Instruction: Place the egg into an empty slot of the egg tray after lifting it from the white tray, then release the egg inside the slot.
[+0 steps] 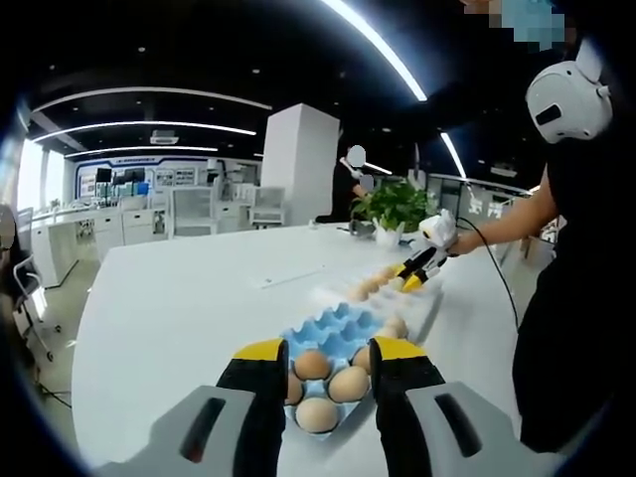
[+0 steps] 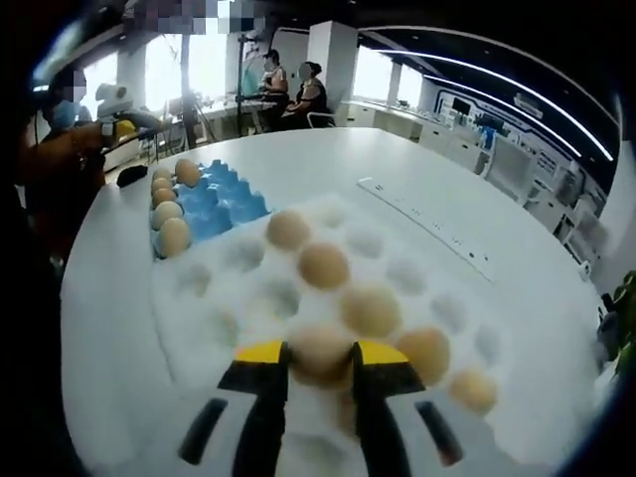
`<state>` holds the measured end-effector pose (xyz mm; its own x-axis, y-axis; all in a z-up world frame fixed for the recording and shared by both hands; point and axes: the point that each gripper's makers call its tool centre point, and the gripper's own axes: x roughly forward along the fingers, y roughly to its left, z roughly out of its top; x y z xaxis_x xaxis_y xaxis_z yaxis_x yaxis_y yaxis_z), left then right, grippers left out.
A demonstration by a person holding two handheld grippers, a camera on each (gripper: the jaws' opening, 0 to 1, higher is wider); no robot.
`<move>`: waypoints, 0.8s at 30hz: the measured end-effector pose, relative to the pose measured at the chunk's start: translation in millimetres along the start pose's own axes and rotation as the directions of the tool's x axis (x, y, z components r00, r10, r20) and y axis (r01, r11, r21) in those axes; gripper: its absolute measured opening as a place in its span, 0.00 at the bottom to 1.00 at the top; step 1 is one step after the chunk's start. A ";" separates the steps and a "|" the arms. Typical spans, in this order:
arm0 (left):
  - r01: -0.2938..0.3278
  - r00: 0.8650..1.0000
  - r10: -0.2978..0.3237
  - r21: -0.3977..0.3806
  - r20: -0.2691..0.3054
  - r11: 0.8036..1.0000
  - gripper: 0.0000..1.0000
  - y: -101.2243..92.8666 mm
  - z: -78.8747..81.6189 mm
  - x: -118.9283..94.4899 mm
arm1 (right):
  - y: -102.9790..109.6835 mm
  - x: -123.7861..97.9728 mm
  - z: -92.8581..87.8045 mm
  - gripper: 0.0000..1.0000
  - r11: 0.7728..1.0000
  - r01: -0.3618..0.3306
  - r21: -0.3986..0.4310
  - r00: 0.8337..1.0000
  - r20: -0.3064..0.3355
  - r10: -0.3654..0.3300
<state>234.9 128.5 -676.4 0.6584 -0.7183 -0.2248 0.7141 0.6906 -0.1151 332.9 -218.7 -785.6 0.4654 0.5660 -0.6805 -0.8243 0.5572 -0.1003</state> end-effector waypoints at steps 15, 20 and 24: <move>-0.007 1.000 0.007 0.007 0.003 1.000 0.33 2.4 3.2 -1.3 | -7.0 -16.0 13.0 0.23 0.998 0.036 0.045 0.998 0.051 -0.039; -0.009 1.000 0.009 0.006 0.004 1.000 0.33 4.1 3.4 -1.0 | -9.8 -28.8 32.4 0.23 0.998 0.048 0.037 0.993 0.109 -0.052; -0.008 1.000 0.008 0.006 0.000 1.000 0.33 3.2 2.9 0.2 | -5.8 -32.2 41.9 0.23 0.999 0.045 0.005 0.991 0.126 -0.046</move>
<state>238.0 130.2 -673.9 0.6639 -0.7130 -0.2257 0.7105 0.6955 -0.1074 336.2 -214.6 -732.7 0.5395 0.6119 -0.5784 -0.8007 0.5853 -0.1277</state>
